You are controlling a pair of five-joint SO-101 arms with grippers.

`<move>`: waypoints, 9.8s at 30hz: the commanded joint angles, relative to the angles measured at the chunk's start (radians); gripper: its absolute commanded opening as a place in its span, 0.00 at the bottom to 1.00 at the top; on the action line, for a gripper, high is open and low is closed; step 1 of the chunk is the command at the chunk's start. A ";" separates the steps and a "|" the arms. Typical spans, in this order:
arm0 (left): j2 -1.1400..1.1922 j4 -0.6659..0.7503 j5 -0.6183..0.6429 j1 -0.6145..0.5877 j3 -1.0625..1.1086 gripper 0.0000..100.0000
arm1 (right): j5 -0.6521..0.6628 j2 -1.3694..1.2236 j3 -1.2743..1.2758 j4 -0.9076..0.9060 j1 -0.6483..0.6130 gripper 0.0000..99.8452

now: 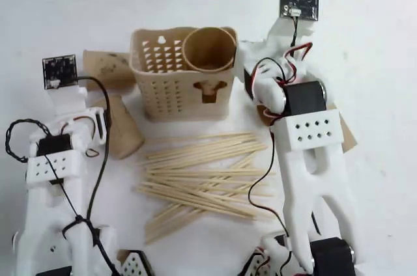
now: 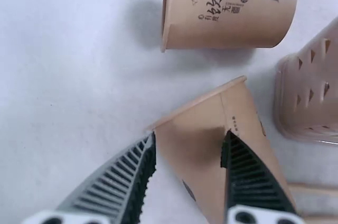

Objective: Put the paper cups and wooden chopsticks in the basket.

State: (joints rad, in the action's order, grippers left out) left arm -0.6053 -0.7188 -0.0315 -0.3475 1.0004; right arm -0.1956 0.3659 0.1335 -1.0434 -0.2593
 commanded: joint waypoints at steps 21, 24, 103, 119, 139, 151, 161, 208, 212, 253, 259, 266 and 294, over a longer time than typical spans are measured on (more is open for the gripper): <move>-0.010 0.000 0.006 0.016 0.009 0.21 | 0.689 0.249 0.287 -0.303 0.277 0.24; -0.015 0.005 0.003 0.016 0.017 0.21 | 0.721 0.251 0.397 -0.193 0.197 0.24; -0.016 0.005 0.002 0.018 0.018 0.21 | 0.483 -0.036 -0.048 -0.137 0.326 0.02; -0.016 0.005 0.002 0.018 0.018 0.21 | 0.315 0.166 -0.471 -0.309 -0.005 0.02; -0.016 0.005 0.002 0.018 0.018 0.21 | 0.313 -0.088 -0.479 -0.193 -0.108 0.02; -0.016 0.005 0.002 0.018 0.018 0.21 | 0.316 -0.162 -0.354 -0.139 -0.093 0.03; -0.016 0.005 0.002 0.018 0.018 0.21 | 0.322 -0.131 -0.354 -0.179 0.002 0.21; -0.013 0.005 0.002 0.048 0.021 0.21 | 0.215 -0.839 -0.792 -0.673 0.441 0.24; -0.013 0.005 0.002 0.048 0.021 0.21 | 0.150 -0.786 -0.792 -0.671 0.409 0.25; -0.016 0.005 0.002 0.044 0.021 0.21 | 0.299 -0.550 -0.787 -0.670 0.598 0.02; -0.016 0.005 0.000 0.044 0.021 0.21 | 0.224 -0.283 -0.792 -0.668 0.447 0.02; -0.016 0.005 0.000 0.044 0.021 0.21 | 0.115 -0.050 -0.786 -0.564 0.105 0.02; -0.016 0.005 0.000 0.048 0.021 0.21 | 0.104 -0.398 -0.784 -0.375 -0.019 0.02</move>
State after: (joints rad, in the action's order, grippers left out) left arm -0.6206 -0.7188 -0.0315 -0.3122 1.0173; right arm -0.0867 -0.0176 -0.6352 -1.4530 -0.2946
